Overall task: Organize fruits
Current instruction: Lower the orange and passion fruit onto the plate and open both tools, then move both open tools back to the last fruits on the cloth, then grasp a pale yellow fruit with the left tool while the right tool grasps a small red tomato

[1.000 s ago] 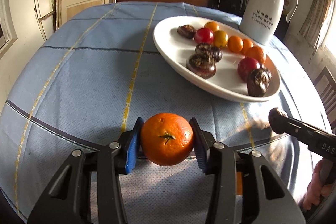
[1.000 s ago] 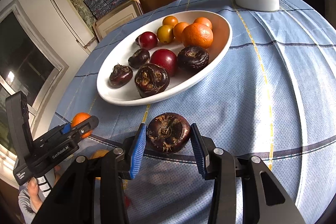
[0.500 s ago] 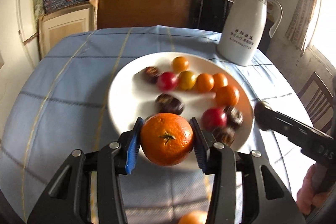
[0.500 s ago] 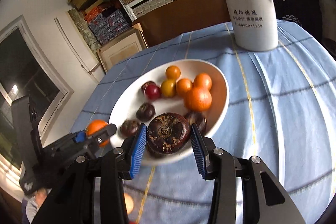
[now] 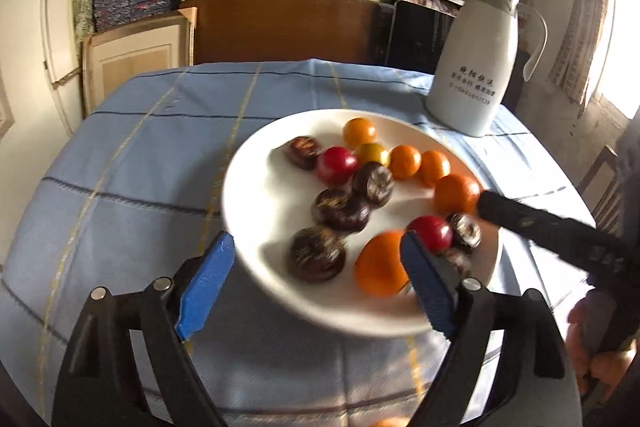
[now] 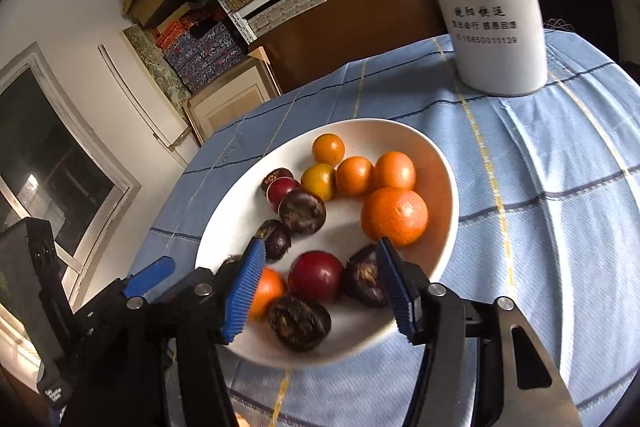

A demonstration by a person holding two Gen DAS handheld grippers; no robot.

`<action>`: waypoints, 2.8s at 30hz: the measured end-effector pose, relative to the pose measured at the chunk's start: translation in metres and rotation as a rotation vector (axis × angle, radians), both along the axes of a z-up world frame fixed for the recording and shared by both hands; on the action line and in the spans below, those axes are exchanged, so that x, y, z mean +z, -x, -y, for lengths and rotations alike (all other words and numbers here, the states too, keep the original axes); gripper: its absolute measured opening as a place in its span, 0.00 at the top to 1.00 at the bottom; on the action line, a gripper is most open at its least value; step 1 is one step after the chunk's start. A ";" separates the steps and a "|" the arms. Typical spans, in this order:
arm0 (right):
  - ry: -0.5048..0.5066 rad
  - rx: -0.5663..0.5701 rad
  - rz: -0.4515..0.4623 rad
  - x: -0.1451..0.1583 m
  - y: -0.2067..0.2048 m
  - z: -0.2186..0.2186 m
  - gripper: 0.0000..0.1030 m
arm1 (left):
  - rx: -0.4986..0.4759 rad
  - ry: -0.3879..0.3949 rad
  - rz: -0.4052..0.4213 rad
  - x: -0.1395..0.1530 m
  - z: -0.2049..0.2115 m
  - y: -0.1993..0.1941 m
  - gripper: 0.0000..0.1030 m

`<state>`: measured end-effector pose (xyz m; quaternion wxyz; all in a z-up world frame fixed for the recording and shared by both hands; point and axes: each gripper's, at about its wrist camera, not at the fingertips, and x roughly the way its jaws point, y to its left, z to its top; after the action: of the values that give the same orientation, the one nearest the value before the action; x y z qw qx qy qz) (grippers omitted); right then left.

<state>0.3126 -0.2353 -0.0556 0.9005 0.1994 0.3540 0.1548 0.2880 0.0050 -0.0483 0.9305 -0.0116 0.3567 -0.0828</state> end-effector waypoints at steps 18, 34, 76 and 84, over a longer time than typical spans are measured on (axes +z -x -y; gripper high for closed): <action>-0.035 -0.027 -0.038 -0.025 0.082 0.022 0.25 | -0.096 -0.089 -0.044 -0.031 0.007 0.103 0.13; -0.071 -0.043 -0.049 -0.026 0.084 0.030 0.24 | -0.157 -0.128 -0.139 -0.052 0.023 0.096 0.09; 0.372 0.444 -0.014 -0.036 0.146 -0.090 0.58 | 0.004 -0.093 -0.174 -0.056 -0.023 0.077 0.18; 0.365 0.431 -0.047 -0.041 0.140 -0.089 0.69 | 0.029 -0.119 -0.204 -0.061 -0.024 0.073 0.04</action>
<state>0.1723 -0.1460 -0.0969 0.8595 -0.0424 0.4308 0.2718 0.2150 0.0295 -0.1093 0.8895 0.0303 0.4537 -0.0465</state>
